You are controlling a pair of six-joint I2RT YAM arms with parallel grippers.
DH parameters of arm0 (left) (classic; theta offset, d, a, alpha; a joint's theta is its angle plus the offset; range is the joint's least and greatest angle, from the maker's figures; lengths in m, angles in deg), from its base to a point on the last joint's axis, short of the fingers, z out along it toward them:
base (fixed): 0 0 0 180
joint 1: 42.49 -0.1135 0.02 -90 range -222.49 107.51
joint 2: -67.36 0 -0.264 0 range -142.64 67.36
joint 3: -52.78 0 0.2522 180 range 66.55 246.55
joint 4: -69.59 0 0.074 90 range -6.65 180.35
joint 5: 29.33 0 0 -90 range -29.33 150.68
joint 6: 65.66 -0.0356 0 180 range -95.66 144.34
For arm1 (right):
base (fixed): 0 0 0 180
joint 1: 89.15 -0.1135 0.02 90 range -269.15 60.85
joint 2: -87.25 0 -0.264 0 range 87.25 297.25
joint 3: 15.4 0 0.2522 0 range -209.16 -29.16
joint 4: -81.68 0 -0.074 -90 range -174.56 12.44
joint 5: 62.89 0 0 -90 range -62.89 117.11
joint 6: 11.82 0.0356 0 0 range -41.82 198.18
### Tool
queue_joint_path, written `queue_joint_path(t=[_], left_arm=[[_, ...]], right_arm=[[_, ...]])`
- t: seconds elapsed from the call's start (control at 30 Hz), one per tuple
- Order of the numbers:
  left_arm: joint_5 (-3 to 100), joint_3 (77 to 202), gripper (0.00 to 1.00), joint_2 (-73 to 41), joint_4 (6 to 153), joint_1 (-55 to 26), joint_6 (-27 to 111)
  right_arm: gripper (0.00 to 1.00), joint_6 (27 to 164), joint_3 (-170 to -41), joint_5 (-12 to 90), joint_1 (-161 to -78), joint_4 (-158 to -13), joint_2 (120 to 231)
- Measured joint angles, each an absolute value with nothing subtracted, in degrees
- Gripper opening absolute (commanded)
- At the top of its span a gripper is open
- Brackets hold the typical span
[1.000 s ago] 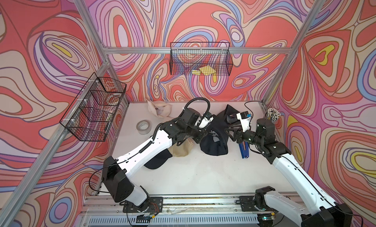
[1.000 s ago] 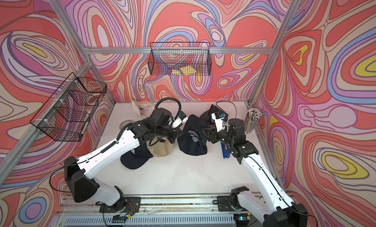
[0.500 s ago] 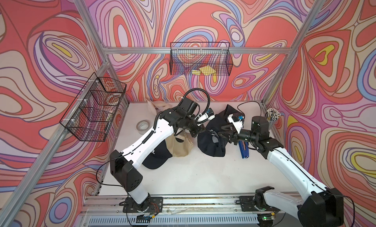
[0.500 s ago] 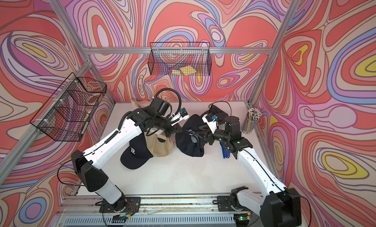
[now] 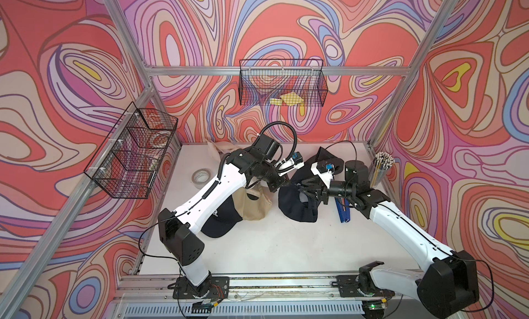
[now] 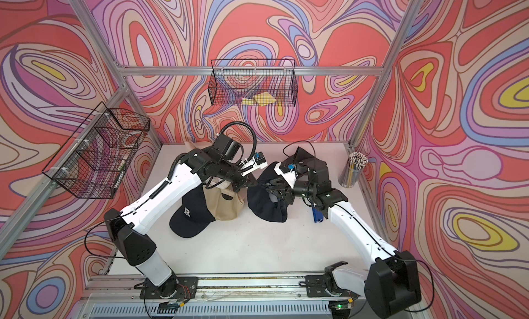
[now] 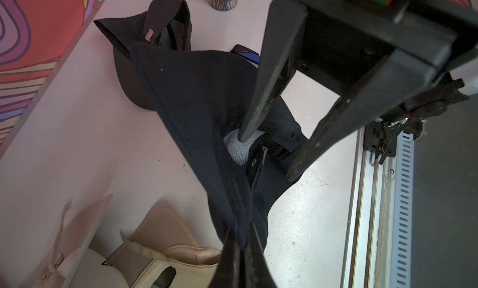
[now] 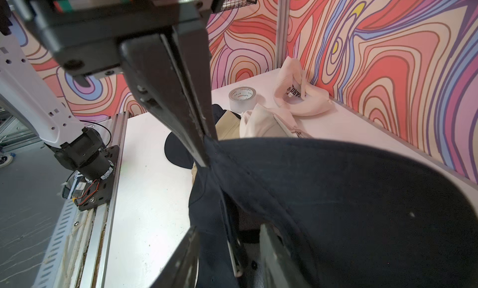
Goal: Open the adjustable buckle of the baseball cap
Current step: Pick up the baseball cap from the center of the board.
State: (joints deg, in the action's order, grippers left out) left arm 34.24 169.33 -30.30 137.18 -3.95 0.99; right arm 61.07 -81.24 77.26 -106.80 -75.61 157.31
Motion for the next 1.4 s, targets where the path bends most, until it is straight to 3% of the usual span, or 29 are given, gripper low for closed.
queue_joint_path(t=[0.33,0.43,0.5,0.53,0.6,0.63,0.7,0.93,1.17,1.4], left_arm=[[33.8,172.5,0.00,-31.6,138.5,-4.0,1.0],[33.8,172.9,0.00,-31.7,138.6,-4.0,1.0],[33.8,172.9,0.00,-31.7,138.7,-4.0,1.0],[33.9,172.9,0.07,-31.7,138.7,-4.0,1.0],[34.5,172.9,0.43,-31.8,138.5,-4.0,1.6],[35.0,172.9,0.55,-31.8,138.2,-4.0,2.0],[36.1,172.7,0.67,-31.8,137.0,-4.1,3.2],[38.4,163.1,0.72,-29.2,125.6,-7.6,8.0],[29.5,142.6,0.80,-16.3,108.3,-12.0,7.6],[23.3,140.3,0.81,-14.9,99.7,-11.6,5.0]], right_arm=[[0.28,59.4,-82.9,76.1,-108.4,-75.5,161.6],[0.17,59.4,-82.9,76.0,-108.6,-75.2,161.8],[0.00,59.6,-83.0,76.1,-108.7,-75.2,161.8],[0.00,59.7,-83.0,76.1,-108.7,-75.3,161.8],[0.00,59.8,-83.0,76.4,-108.7,-75.6,161.8],[0.00,59.8,-83.0,76.6,-108.7,-75.8,161.8],[0.00,60.2,-83.0,77.2,-108.7,-76.2,161.8],[0.00,63.4,-82.9,79.7,-108.7,-80.4,162.3],[0.00,67.2,-82.9,81.3,-108.7,-85.9,165.5],[0.00,69.2,-82.8,83.4,-108.7,-89.0,165.9]])
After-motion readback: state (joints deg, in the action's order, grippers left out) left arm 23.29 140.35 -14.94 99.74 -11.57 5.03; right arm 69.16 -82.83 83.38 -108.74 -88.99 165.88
